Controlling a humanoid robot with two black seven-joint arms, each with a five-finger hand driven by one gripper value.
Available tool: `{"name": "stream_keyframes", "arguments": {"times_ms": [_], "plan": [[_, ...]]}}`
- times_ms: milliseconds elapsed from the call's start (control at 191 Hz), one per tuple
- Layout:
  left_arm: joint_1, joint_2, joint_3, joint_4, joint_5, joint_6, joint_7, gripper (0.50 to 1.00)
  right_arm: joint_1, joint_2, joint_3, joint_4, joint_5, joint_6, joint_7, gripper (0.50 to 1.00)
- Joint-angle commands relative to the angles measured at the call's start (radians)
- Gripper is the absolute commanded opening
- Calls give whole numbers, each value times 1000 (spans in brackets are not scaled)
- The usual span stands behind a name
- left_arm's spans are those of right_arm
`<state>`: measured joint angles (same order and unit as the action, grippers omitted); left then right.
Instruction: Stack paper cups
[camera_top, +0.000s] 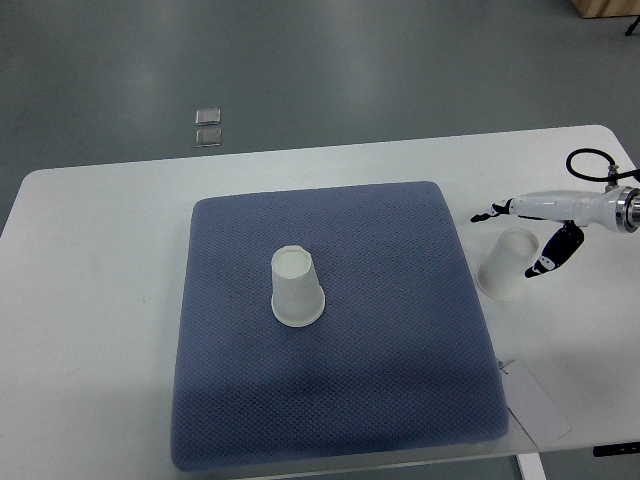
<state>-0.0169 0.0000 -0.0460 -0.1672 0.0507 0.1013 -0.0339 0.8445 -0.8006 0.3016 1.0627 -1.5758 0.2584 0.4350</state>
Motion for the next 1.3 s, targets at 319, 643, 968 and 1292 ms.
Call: {"name": "stream_keyframes", "arguments": {"times_ms": [319,643,968,1292], "plan": [[0,0,0,0,0,0,0,1000,4,6,-15,-33,-24,-8,-5,652],[0,0,0,0,0,0,0,1000,119,-5,7,28,8,4,4,592],[0,0,0,0,0,0,0,1000,364,9,8,229,99,82,-5,582],[0,0,0,0,0,0,0,1000,478,216,8,287,106,125,-5,582]]}}
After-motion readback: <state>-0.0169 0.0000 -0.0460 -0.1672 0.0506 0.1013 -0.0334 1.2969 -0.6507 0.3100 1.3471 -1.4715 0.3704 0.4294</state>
